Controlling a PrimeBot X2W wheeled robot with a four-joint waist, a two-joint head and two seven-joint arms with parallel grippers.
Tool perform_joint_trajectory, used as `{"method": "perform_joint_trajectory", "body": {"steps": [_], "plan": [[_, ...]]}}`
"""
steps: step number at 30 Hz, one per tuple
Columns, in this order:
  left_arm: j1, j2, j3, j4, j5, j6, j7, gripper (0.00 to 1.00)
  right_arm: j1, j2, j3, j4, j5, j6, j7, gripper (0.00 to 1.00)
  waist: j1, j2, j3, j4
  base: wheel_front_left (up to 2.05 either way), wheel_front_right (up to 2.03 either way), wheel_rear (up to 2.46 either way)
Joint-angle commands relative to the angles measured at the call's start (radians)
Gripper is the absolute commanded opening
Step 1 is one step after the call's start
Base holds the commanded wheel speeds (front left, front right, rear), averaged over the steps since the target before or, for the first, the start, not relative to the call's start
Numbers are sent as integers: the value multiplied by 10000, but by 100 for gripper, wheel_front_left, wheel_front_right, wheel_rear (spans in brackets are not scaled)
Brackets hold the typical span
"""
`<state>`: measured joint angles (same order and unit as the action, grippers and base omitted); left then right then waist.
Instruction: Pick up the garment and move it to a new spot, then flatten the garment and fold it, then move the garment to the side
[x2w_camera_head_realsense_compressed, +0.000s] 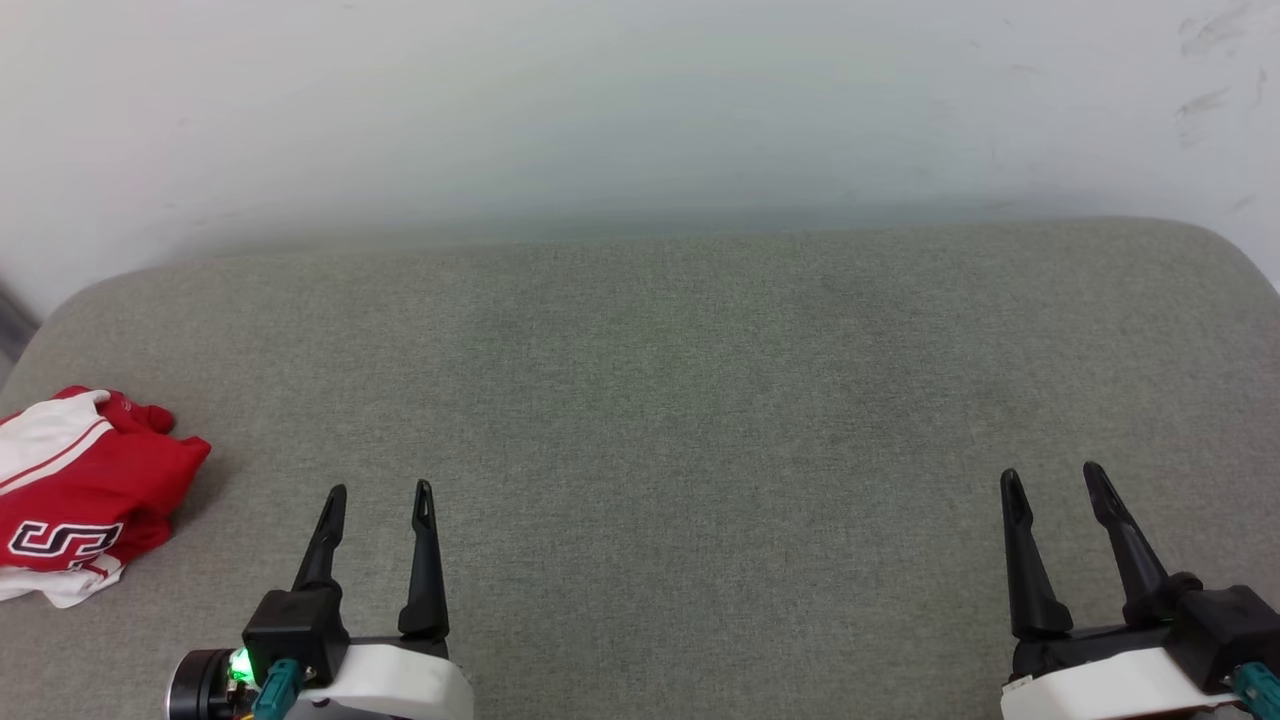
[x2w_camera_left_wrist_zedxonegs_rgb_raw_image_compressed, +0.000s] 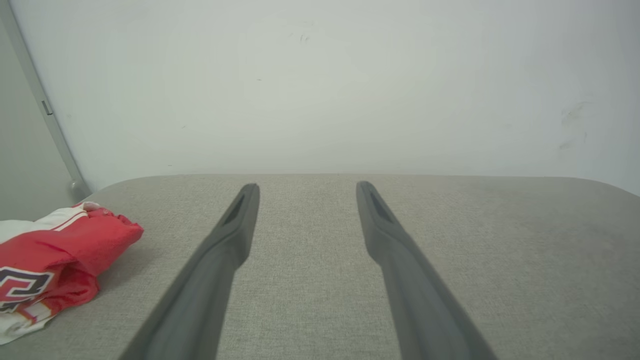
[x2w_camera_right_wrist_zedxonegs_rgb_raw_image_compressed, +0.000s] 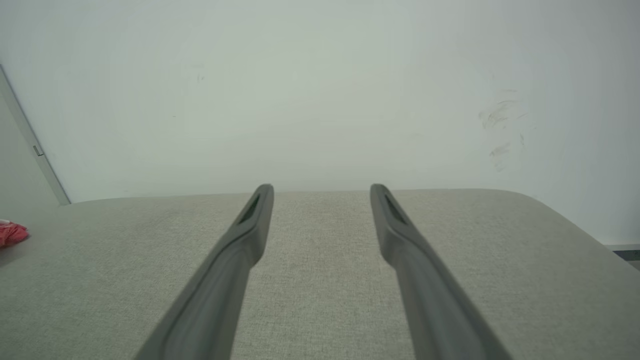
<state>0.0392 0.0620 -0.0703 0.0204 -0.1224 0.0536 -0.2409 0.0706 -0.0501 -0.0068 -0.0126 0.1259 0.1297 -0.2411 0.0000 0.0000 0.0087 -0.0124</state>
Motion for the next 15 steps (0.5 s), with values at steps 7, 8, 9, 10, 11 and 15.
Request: {"method": "perform_joint_trajectory", "body": {"steps": [7, 8, 9, 10, 11, 15], "plan": [[149, -38, 34, -16, 551, -48, -185, 100, 181, 0, 34, -69, -358, 10, -174, 100, 0, 0, -5, -9, 0, 0, 0], [156, -43, 39, -7, 615, -57, -212, 100, 178, 0, 30, -69, -397, 10, -184, 100, 0, 0, -3, -9, 0, 0, 0], [163, -48, 43, -5, 674, -61, -204, 100, 174, 0, 31, -78, -403, 10, -208, 100, 0, 0, 0, -10, 0, 0, 0], [171, -53, 49, -5, 738, -66, -221, 100, 183, 0, 38, -73, -437, 10, -231, 100, 0, 0, 2, -10, 0, 0, 0], [181, -59, 57, 2, 790, -75, -247, 100, 200, 0, 48, -63, -469, 10, -244, 100, 0, 0, 3, -9, 0, 0, 0], [175, -82, 109, 59, 751, -109, -259, 100, 248, 0, 73, 35, -243, 10, -245, 100, 0, 0, 0, -2, 0, 0, 0]]}}
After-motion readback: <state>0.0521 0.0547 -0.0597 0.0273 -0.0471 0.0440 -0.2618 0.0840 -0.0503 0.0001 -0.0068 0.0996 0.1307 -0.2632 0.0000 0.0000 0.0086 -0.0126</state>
